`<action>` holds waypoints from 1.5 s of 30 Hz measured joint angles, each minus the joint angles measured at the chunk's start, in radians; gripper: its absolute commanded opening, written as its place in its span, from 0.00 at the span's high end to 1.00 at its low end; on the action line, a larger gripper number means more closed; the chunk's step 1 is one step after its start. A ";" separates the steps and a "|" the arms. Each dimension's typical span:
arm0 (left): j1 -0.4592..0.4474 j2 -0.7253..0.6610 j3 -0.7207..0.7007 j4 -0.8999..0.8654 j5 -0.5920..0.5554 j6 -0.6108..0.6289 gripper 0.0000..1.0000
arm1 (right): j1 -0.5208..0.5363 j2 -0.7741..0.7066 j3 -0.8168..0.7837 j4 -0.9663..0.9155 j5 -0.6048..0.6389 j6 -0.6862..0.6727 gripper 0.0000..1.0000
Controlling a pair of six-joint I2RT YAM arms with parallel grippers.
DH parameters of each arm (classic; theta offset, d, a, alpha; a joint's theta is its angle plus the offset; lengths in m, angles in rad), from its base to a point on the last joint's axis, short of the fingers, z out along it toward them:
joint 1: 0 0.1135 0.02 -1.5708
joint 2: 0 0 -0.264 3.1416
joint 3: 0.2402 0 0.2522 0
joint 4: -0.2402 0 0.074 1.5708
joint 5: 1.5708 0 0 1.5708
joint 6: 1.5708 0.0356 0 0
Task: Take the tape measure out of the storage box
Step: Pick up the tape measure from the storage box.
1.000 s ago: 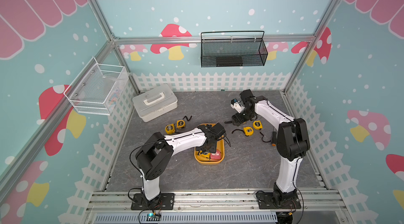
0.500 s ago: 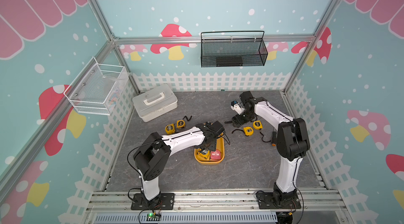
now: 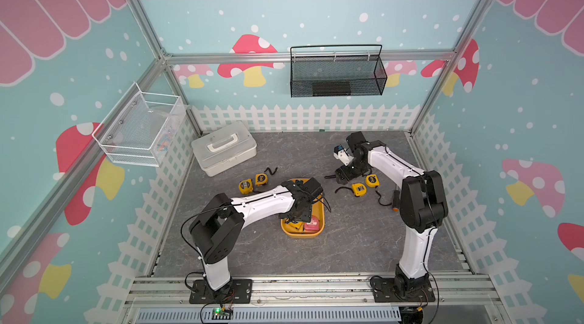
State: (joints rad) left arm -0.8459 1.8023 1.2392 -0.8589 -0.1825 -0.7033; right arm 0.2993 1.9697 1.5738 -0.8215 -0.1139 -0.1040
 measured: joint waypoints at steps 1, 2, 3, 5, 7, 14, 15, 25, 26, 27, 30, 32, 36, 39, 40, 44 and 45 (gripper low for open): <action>-0.001 0.000 0.000 -0.002 0.002 -0.001 0.22 | 0.000 0.000 0.000 0.000 0.000 0.000 0.14; -0.001 0.000 0.000 -0.002 0.004 -0.001 0.22 | 0.000 0.000 0.000 0.000 0.000 0.000 0.14; -0.002 0.000 -0.001 -0.002 0.005 -0.001 0.22 | 0.000 0.000 0.000 0.000 0.000 0.000 0.14; -0.003 0.000 -0.005 -0.002 0.011 -0.002 0.22 | 0.000 0.000 -0.001 0.000 0.000 0.000 0.14; -0.006 0.001 -0.008 -0.002 0.019 -0.003 0.22 | 0.000 0.000 -0.002 0.000 0.000 0.000 0.14; -0.011 0.012 -0.013 -0.001 0.029 -0.005 0.24 | 0.000 0.000 -0.005 0.000 0.000 0.000 0.14; -0.011 0.013 -0.013 -0.001 0.029 -0.005 0.25 | 0.000 0.000 -0.006 0.000 0.000 0.000 0.14; -0.013 0.047 0.025 -0.005 0.010 0.000 0.34 | 0.000 0.000 -0.013 0.001 0.000 0.000 0.14; -0.013 0.054 0.034 -0.004 0.005 0.003 0.34 | 0.000 0.000 -0.014 0.002 0.000 0.000 0.14; -0.013 0.061 0.043 -0.005 0.000 0.005 0.34 | 0.000 0.000 -0.015 0.001 0.000 0.000 0.14; -0.010 0.087 0.078 -0.003 -0.014 0.016 0.34 | 0.000 0.000 -0.018 0.002 0.000 0.000 0.14; -0.005 0.106 0.099 0.000 -0.024 0.029 0.34 | 0.000 0.000 -0.022 0.004 0.001 0.000 0.14; 0.006 0.134 0.139 -0.002 -0.040 0.055 0.34 | 0.000 0.000 -0.031 0.004 0.001 0.000 0.14; 0.015 0.160 0.175 0.002 -0.048 0.073 0.33 | 0.000 0.000 -0.034 0.005 0.001 0.000 0.14; 0.017 0.166 0.185 0.004 -0.051 0.080 0.31 | 0.000 0.000 -0.035 0.006 0.001 0.000 0.14; 0.022 0.174 0.200 0.007 -0.054 0.097 0.23 | 0.000 0.000 -0.038 0.008 0.001 0.000 0.14; 0.023 0.174 0.200 0.007 -0.054 0.099 0.21 | 0.000 0.000 -0.040 0.008 0.001 0.000 0.14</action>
State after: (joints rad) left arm -0.8230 1.9759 1.4391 -0.8516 -0.2363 -0.6041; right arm 0.2993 1.9694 1.5341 -0.8135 -0.1131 -0.1040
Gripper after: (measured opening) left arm 0.756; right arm 0.858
